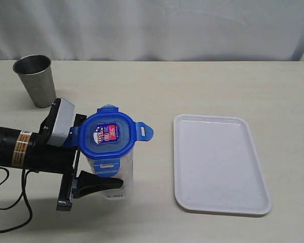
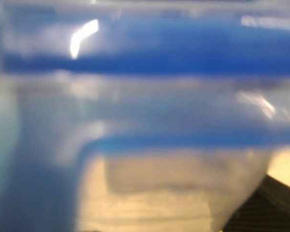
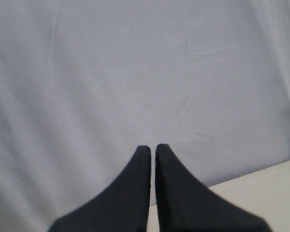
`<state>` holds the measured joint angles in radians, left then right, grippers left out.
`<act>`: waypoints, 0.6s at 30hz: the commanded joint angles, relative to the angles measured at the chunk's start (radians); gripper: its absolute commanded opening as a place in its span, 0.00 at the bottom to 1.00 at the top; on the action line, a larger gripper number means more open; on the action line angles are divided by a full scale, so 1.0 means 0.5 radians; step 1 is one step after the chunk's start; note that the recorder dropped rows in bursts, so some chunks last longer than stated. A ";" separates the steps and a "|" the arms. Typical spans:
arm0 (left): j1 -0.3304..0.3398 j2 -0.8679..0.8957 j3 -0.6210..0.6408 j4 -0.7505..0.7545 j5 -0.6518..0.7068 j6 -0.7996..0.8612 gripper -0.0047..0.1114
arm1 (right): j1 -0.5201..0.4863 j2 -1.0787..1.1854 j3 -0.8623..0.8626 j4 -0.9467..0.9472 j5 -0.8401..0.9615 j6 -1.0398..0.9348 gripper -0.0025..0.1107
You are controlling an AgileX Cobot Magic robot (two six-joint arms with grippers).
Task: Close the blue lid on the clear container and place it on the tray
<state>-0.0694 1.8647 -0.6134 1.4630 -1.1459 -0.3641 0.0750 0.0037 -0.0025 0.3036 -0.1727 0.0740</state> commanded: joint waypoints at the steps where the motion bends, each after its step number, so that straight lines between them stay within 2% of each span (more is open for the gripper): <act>1: 0.008 -0.020 -0.012 -0.017 -0.042 -0.014 0.04 | -0.005 -0.007 -0.133 -0.027 0.122 0.019 0.06; 7: 0.008 -0.020 -0.012 -0.065 0.058 -0.001 0.04 | -0.005 0.222 -0.613 -0.027 0.553 -0.045 0.06; 9: 0.008 -0.020 -0.012 -0.078 0.116 0.034 0.04 | -0.005 0.371 -0.775 0.029 0.706 -0.121 0.10; 14: 0.008 -0.020 -0.012 -0.132 0.233 0.059 0.04 | -0.005 0.801 -1.237 0.269 1.019 -0.563 0.24; 18: 0.008 -0.017 -0.012 -0.166 0.233 0.059 0.04 | -0.005 1.222 -1.606 0.486 1.447 -0.832 0.26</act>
<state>-0.0694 1.8647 -0.6134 1.4084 -1.0186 -0.3367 0.0750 0.4838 -0.7040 0.4832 0.4012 -0.2539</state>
